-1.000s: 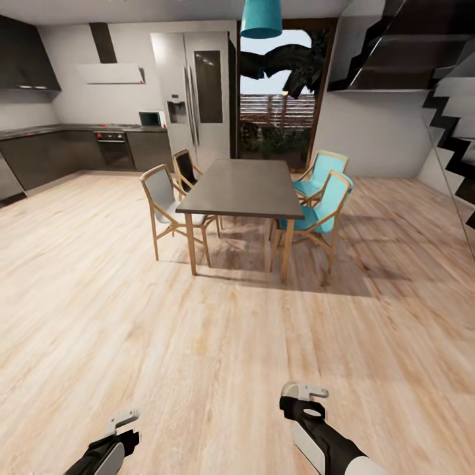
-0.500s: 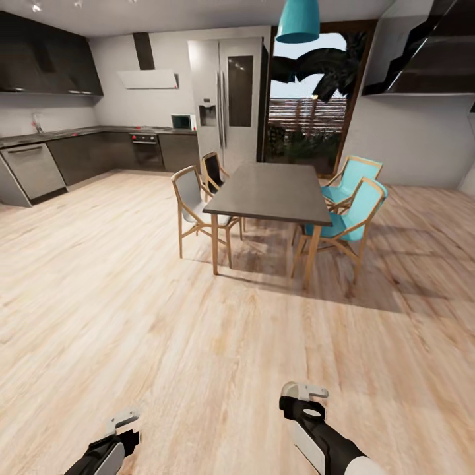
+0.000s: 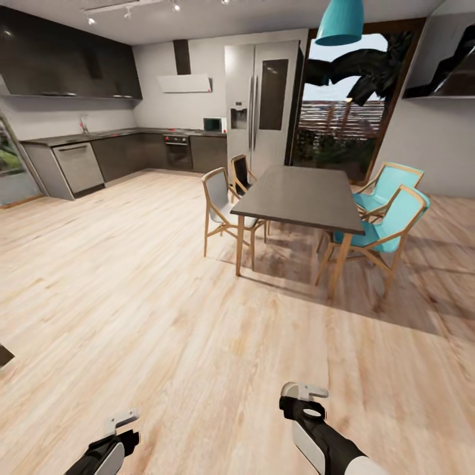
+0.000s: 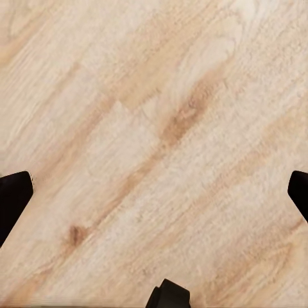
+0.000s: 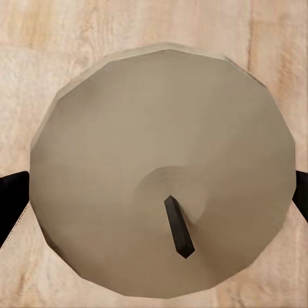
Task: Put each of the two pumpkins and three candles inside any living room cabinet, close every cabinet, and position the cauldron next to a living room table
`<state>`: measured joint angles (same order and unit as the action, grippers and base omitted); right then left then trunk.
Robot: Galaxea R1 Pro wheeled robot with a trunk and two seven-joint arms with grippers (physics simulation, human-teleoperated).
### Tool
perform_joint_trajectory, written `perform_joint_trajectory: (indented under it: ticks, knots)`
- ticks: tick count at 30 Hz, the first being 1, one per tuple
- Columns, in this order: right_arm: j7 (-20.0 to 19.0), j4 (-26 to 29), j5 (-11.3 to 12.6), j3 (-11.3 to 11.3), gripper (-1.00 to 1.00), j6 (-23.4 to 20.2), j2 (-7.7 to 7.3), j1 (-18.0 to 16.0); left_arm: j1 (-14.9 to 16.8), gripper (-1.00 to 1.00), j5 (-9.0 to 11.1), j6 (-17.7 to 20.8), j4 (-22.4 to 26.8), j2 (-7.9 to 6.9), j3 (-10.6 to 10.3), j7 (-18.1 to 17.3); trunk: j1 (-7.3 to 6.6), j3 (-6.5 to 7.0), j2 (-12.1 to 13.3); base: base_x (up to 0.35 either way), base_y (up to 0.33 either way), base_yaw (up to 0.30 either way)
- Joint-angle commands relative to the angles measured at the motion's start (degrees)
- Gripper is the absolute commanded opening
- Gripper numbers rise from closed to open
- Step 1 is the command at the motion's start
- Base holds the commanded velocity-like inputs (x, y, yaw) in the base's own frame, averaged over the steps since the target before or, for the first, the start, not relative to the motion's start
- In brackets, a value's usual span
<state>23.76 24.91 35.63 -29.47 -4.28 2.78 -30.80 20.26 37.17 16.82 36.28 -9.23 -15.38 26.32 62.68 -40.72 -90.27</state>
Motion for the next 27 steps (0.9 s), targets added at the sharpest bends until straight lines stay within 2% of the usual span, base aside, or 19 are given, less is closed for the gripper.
perform_joint_trajectory:
  ticks: [1, 25, 27]
  knots:
    - [0.7, 0.1, 0.2, -0.5, -1.0, -0.3, -0.06, 0.0, 0.0, 1.0, 0.4, 0.1, 0.1, -0.09, -0.4, 0.5, 0.0, -0.01, 0.0, 0.0, 0.0, 0.268]
    - [0.7, 0.1, 0.2, -0.6, -1.0, -0.4, 0.02, 0.0, 0.0, 1.0, 0.4, 0.1, 0.1, -0.09, -0.4, 0.6, 0.0, 0.76, 0.0, 0.0, 0.0, 0.272]
    - [0.7, 0.1, 0.2, -0.6, -1.0, -0.4, 0.03, 0.0, 0.0, 1.0, 0.4, 0.1, 0.1, -0.09, -0.4, 0.6, -0.44, 1.17, 0.8, 0.0, 0.0, 0.277]
